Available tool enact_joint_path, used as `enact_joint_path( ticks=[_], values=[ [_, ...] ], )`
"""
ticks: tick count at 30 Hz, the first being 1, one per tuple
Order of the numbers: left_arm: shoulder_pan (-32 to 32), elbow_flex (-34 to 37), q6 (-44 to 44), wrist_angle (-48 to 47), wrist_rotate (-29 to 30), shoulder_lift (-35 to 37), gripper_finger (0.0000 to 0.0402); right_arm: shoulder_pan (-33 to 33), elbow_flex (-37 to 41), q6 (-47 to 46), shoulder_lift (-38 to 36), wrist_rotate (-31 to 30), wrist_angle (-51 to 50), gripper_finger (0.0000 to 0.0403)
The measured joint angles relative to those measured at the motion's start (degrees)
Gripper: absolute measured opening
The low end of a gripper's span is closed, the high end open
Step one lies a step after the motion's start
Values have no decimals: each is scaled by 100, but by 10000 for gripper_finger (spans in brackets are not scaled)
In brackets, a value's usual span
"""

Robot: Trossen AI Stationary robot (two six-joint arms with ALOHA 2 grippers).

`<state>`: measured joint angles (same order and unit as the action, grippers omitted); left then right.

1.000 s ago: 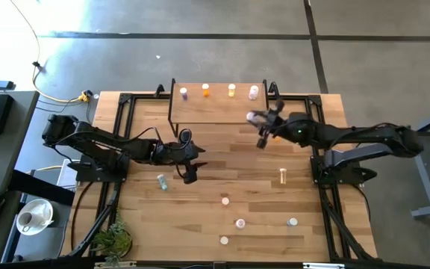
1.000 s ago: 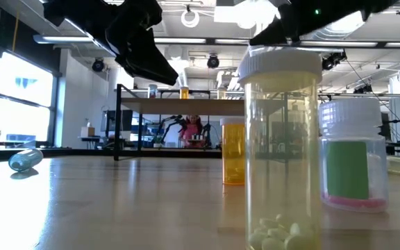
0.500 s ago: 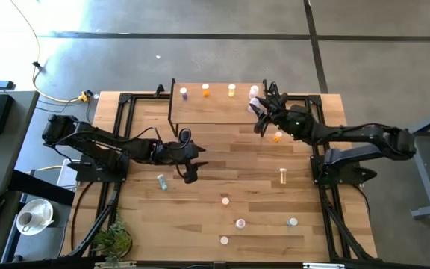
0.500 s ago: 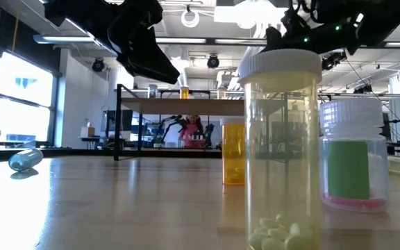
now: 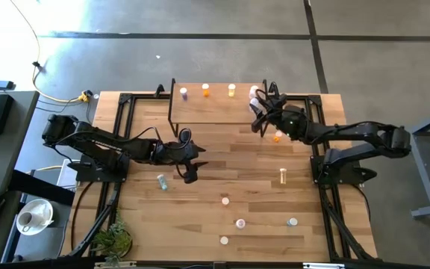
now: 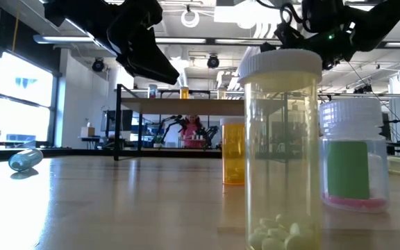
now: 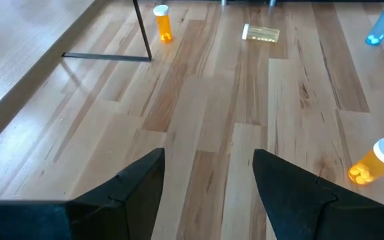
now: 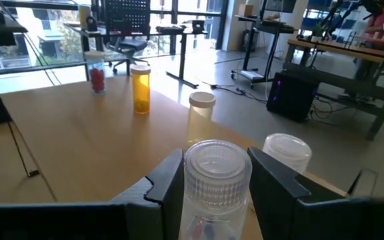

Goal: Pick and place medicine bottles onto shelf by color
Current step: Put the top white pill bottle on the shelf aligned with the other white pill bottle

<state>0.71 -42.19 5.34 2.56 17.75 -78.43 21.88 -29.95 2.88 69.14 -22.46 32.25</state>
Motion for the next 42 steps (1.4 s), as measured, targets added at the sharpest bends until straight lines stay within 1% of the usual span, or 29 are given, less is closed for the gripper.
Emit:
enact_joint_path(
  ticks=[6, 13, 17, 22, 32, 37, 42],
  values=[
    [0, 0, 0, 3, 0, 0, 217, 102, -2, -76, 0, 63, -284, 126],
    [0, 0, 0, 13, 0, 0, 217, 102, -4, -94, 14, 88, -282, 126],
    [0, 0, 0, 12, -1, 0, 217, 102, -9, -185, 171, 125, -231, 126],
    [0, 0, 0, 2, -13, 0, 217, 102, -15, -95, 323, -141, -35, 126],
    [0, 2, 0, -22, -18, 0, 217, 102, -15, -81, 321, -167, -46, 127],
    [0, 2, 0, -23, -19, 0, 217, 102, -15, -181, 321, -175, -57, 142],
    [1, 2, 0, -32, -19, 0, 217, 102, -9, -184, 328, -196, -116, 170]
  ],
)
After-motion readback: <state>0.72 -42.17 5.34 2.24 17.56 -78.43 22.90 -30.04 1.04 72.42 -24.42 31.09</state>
